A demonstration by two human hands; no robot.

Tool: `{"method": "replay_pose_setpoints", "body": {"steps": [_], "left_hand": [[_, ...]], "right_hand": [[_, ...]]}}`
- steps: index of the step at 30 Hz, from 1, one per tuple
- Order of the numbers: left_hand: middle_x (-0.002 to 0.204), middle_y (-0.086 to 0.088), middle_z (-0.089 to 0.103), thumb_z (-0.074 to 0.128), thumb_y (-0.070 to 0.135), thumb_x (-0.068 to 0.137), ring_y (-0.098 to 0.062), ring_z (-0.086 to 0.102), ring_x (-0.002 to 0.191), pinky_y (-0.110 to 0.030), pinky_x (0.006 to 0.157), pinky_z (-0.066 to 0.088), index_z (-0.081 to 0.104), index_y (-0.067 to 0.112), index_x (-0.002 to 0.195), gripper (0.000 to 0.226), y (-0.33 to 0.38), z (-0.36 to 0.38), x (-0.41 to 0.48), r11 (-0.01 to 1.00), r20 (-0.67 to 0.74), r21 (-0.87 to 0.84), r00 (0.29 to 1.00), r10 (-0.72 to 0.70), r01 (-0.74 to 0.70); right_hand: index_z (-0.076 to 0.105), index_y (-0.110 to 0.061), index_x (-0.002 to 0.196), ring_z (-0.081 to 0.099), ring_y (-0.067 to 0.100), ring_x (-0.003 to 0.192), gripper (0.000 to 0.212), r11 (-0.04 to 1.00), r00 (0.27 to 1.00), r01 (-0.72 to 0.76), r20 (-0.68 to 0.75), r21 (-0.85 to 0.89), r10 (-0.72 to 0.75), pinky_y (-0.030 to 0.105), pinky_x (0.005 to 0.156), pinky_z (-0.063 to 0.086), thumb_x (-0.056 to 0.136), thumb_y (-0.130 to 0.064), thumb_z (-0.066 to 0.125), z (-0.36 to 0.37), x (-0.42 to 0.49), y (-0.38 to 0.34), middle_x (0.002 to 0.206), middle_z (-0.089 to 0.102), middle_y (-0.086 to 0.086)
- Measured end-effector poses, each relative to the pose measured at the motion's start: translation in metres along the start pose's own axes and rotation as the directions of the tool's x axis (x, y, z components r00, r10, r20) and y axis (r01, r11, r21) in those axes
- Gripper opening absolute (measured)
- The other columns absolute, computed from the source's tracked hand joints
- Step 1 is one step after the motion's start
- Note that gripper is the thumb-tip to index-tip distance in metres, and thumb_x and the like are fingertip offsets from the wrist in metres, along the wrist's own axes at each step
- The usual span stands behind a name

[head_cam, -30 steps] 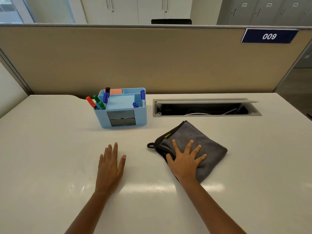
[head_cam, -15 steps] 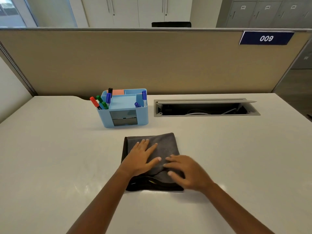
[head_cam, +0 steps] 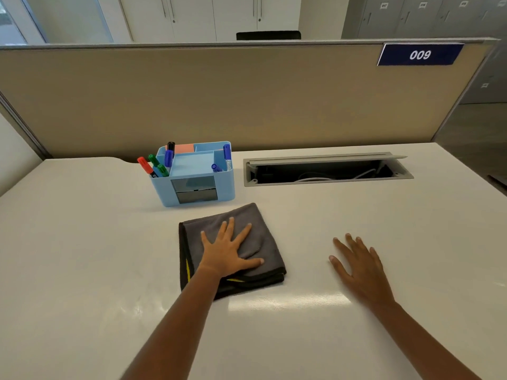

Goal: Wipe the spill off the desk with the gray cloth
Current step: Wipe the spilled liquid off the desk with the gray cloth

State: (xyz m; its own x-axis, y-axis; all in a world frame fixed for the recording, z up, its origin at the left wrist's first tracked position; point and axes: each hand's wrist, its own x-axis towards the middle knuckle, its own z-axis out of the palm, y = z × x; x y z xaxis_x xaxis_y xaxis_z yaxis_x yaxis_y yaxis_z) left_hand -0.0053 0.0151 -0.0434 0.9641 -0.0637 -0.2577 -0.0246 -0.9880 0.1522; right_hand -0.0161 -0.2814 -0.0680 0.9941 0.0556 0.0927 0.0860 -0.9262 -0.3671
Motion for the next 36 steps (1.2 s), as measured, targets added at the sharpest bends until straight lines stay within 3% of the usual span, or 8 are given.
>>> {"method": "replay_pose_setpoints", "body": {"steps": [4,9,13,18,22,27,31,36], "left_hand": [[0.157,-0.004,-0.016,0.033,0.081,0.068,-0.024,-0.010,0.145,-0.068,0.110,-0.003,-0.007,0.043,0.141,0.091,-0.053,-0.002,-0.016,0.974,-0.060,-0.073,0.974,-0.217,0.212],[0.158,-0.007,-0.006,0.005,0.092,0.042,-0.024,-0.006,0.146,-0.065,0.112,0.000,0.001,0.039,0.143,0.114,-0.084,0.012,-0.065,0.909,-0.171,-0.178,0.898,-0.406,0.377],[0.158,-0.010,-0.001,0.009,0.086,0.051,-0.025,-0.003,0.146,-0.063,0.113,0.001,0.002,0.037,0.144,0.105,-0.064,0.028,-0.101,0.866,-0.208,-0.228,0.846,-0.490,0.445],[0.156,-0.010,-0.017,-0.005,0.097,0.030,-0.030,-0.014,0.144,-0.062,0.111,-0.002,-0.026,0.036,0.135,0.123,-0.006,0.054,-0.135,0.888,-0.115,-0.171,0.886,-0.449,0.428],[0.155,-0.022,-0.003,0.019,0.092,0.048,-0.045,-0.006,0.141,-0.072,0.104,0.000,-0.009,0.042,0.138,0.106,0.059,0.066,-0.123,0.965,-0.185,-0.169,0.955,-0.232,0.202],[0.154,-0.015,-0.023,0.022,0.091,0.054,-0.036,-0.022,0.141,-0.067,0.105,-0.015,-0.027,0.047,0.128,0.099,0.064,0.045,-0.068,0.990,-0.128,-0.120,0.988,-0.086,0.070],[0.157,-0.008,-0.017,-0.010,0.095,0.034,-0.028,-0.014,0.144,-0.063,0.111,-0.007,-0.013,0.046,0.138,0.114,0.025,0.029,-0.050,0.992,-0.177,-0.082,0.978,-0.113,0.099],[0.158,-0.005,-0.008,-0.016,0.094,0.032,-0.023,-0.005,0.146,-0.057,0.115,0.000,-0.010,0.039,0.141,0.122,-0.030,0.030,-0.086,0.944,-0.226,-0.176,0.922,-0.313,0.277]], "right_hand": [[0.034,-0.032,0.139,0.016,0.016,0.144,0.049,1.000,1.000,0.001,-0.011,0.017,-0.001,0.036,0.118,0.008,0.092,-0.041,0.045,0.001,0.001,0.002,0.154,0.024,-0.002],[0.033,-0.032,0.140,0.015,0.016,0.144,0.050,1.000,1.000,-0.001,-0.003,0.008,0.001,0.036,0.118,0.008,0.092,-0.043,0.043,0.003,0.001,0.002,0.155,0.023,-0.001],[0.032,-0.029,0.141,0.015,0.018,0.145,0.053,1.000,1.000,-0.001,-0.012,-0.017,0.001,0.038,0.118,0.008,0.091,-0.044,0.044,0.004,0.001,-0.001,0.155,0.024,0.001],[0.032,-0.027,0.141,0.016,0.020,0.144,0.056,0.998,1.000,0.001,-0.025,-0.057,-0.002,0.040,0.119,0.010,0.090,-0.046,0.045,0.006,0.000,-0.002,0.155,0.024,0.003],[0.031,-0.027,0.141,0.016,0.021,0.145,0.056,0.997,1.000,0.002,-0.019,-0.072,-0.003,0.040,0.118,0.010,0.090,-0.047,0.044,0.006,-0.001,-0.001,0.155,0.024,0.003],[0.031,-0.029,0.141,0.017,0.019,0.144,0.054,0.997,1.000,0.016,-0.001,-0.069,-0.017,0.038,0.118,0.011,0.091,-0.045,0.043,0.003,0.002,0.002,0.154,0.025,0.001],[0.038,-0.029,0.138,0.022,0.020,0.143,0.049,1.000,0.999,0.017,-0.042,-0.023,-0.018,0.038,0.117,0.014,0.091,-0.039,0.047,0.002,0.001,0.003,0.152,0.031,0.002],[0.037,-0.029,0.138,0.020,0.018,0.143,0.048,1.000,0.999,0.013,-0.038,-0.018,-0.014,0.036,0.117,0.012,0.092,-0.039,0.045,0.004,0.002,0.003,0.153,0.029,0.001]]}}
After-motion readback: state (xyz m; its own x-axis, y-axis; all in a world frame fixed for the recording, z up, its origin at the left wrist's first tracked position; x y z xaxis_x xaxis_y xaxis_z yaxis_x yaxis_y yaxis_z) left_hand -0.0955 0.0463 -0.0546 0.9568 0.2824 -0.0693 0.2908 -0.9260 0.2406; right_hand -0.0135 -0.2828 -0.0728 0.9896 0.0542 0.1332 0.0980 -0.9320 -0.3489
